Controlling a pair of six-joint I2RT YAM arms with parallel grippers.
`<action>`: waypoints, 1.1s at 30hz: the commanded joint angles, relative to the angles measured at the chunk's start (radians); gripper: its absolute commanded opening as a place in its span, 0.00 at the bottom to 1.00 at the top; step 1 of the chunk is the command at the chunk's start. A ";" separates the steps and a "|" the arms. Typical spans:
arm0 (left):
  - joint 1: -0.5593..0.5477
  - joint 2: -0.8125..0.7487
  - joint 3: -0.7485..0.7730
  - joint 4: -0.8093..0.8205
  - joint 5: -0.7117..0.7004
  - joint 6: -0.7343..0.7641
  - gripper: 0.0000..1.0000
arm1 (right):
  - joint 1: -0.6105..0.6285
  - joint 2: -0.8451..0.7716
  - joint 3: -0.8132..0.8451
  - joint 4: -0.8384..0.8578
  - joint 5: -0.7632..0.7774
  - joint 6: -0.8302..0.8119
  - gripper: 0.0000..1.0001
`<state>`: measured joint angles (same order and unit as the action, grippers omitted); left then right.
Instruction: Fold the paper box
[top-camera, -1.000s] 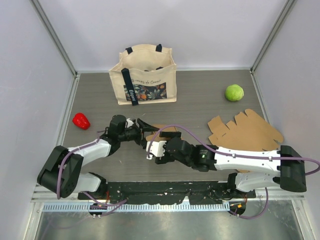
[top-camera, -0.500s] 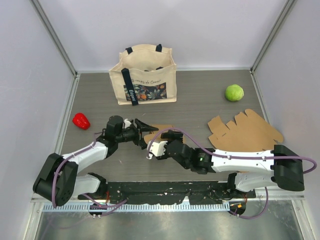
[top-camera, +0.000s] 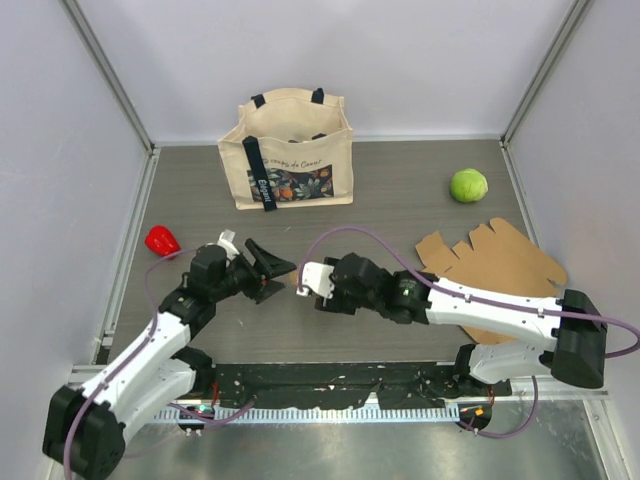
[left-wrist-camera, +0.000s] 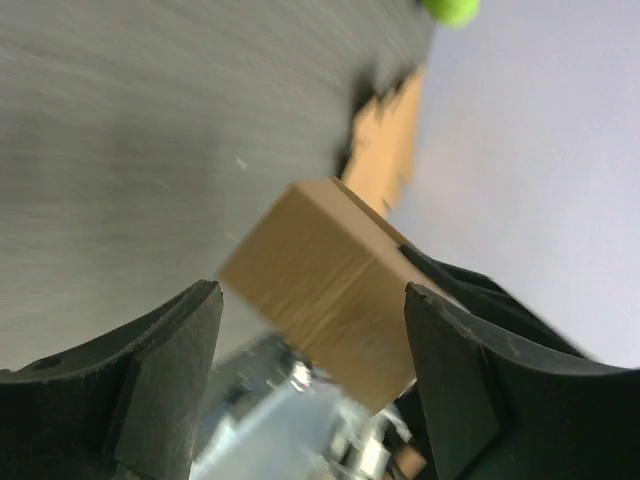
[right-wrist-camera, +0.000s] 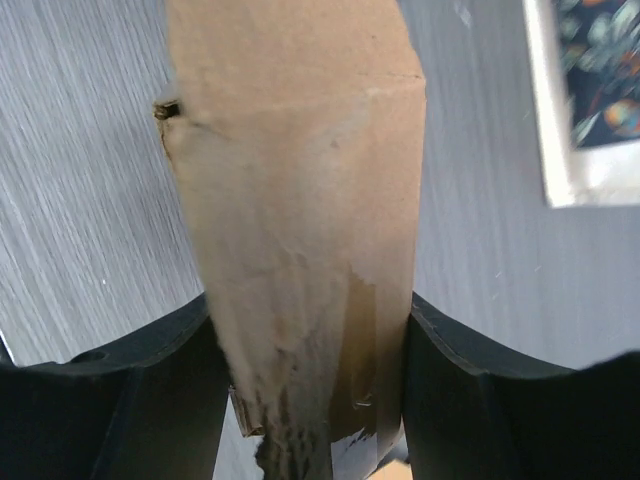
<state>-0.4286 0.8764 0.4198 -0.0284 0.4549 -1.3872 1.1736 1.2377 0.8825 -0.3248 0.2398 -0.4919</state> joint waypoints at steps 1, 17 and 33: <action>0.016 -0.169 0.004 -0.275 -0.321 0.390 0.74 | -0.133 0.072 0.117 -0.273 -0.152 0.118 0.64; -0.369 -0.077 -0.042 0.238 -0.523 0.953 0.69 | -0.246 0.210 0.190 -0.307 -0.321 0.136 0.80; -0.381 0.148 0.030 0.357 -0.374 1.149 0.57 | -0.247 0.078 0.058 -0.168 -0.283 0.213 0.83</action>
<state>-0.8043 0.9985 0.3859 0.2512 0.0639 -0.2913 0.9253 1.3457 0.9478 -0.5438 -0.0528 -0.2882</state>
